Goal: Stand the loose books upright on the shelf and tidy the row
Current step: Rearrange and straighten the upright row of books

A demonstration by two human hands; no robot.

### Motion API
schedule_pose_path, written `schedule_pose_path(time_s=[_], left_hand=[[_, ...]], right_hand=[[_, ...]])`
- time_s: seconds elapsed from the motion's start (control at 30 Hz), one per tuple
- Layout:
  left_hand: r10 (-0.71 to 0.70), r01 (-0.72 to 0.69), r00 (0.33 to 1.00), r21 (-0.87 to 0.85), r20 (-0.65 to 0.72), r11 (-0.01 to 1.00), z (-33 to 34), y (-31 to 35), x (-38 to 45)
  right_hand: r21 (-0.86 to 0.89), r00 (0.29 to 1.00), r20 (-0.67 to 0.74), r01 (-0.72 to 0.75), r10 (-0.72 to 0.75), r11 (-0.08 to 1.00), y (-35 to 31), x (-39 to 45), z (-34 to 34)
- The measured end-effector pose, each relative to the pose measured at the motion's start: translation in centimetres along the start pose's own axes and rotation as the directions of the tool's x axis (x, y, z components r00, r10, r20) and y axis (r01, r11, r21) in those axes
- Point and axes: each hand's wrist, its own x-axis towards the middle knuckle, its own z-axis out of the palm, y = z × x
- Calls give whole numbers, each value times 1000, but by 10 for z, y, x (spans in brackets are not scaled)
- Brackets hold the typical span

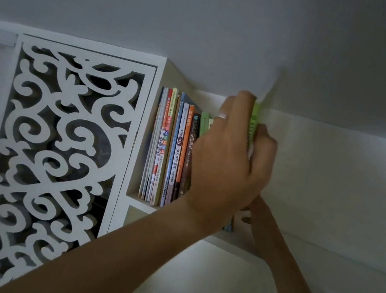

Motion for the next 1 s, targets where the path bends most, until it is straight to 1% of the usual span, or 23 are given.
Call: schedule_pose_path(time_s=[0.03,0.1,0.17,0.2,0.23,0.3,0.33,0.37,0.4,0.43,0.47,0.5,0.53,0.57,0.6,0.63,0.7,0.77,0.8,0.83,0.87,0.93,1.0], left_hand=[[0,0,1000,-29,9,1000,5,3,-3],[-4,4,999,-18,37,1000,19,1,-14],[-26,23,999,78,33,997,35,-11,-24],[-78,75,997,124,19,989,43,-18,-26],[-146,143,989,156,9,977,49,-26,-27],[-256,244,966,225,27,943,58,-44,-25],[-282,256,958,279,55,926,61,-54,-24],[-307,264,948,334,83,905,63,-64,-25],[-337,277,936,378,102,883,65,-72,-27],[-368,289,922,419,119,861,66,-78,-30],[-377,275,916,472,136,838,67,-82,-35],[-373,242,913,518,165,821,69,-85,-40],[-361,190,909,564,208,804,71,-86,-46],[-351,142,903,597,249,789,71,-88,-53],[-347,131,899,592,266,795,69,-87,-58],[-340,136,902,569,268,811,64,-88,-61],[-255,114,946,528,201,841,47,-93,-67],[-163,53,977,582,139,812,29,-114,-73],[-147,35,979,591,142,806,19,-126,-76],[-137,-3,972,599,189,801,9,-137,-79],[-120,-71,956,607,268,791,-1,-148,-81],[-57,-226,911,611,407,759,-22,-165,-84],[-17,-295,898,629,441,719,-37,-172,-84]], right_hand=[[115,995,-84,-43,53,992,-1,-2,-3],[321,976,-177,-63,125,945,-4,-5,-8],[414,948,-261,-63,184,908,0,-6,-12],[397,919,-324,-82,223,914,6,-4,-15],[344,878,-399,-124,265,931,10,-2,-17],[177,753,-582,-253,308,951,19,0,-22],[134,712,-639,-267,289,954,17,-3,-22],[101,715,-655,-238,245,966,14,-4,-20],[72,777,-601,-179,186,981,9,-7,-19],[45,850,-511,-124,130,991,4,-9,-15],[27,922,-375,-92,95,995,-2,-12,-12],[0,974,-219,-65,64,998,-9,-15,-9],[-70,996,-85,-45,39,997,-12,-17,-7],[-128,1000,15,-12,14,992,-16,-20,-6],[-190,998,66,23,-11,982,-17,-21,-4],[-243,996,81,52,-33,969,-16,-20,-2],[-355,995,82,88,-63,931,-10,-16,2],[-364,994,96,84,-53,928,-5,-11,4],[-346,992,124,80,-39,935,-4,-10,4],[-320,988,153,79,-31,944,-4,-10,6],[-313,985,170,89,-37,946,0,-8,8],[-375,981,182,138,-73,917,6,-5,11],[-440,978,194,154,-74,885,8,1,15]])
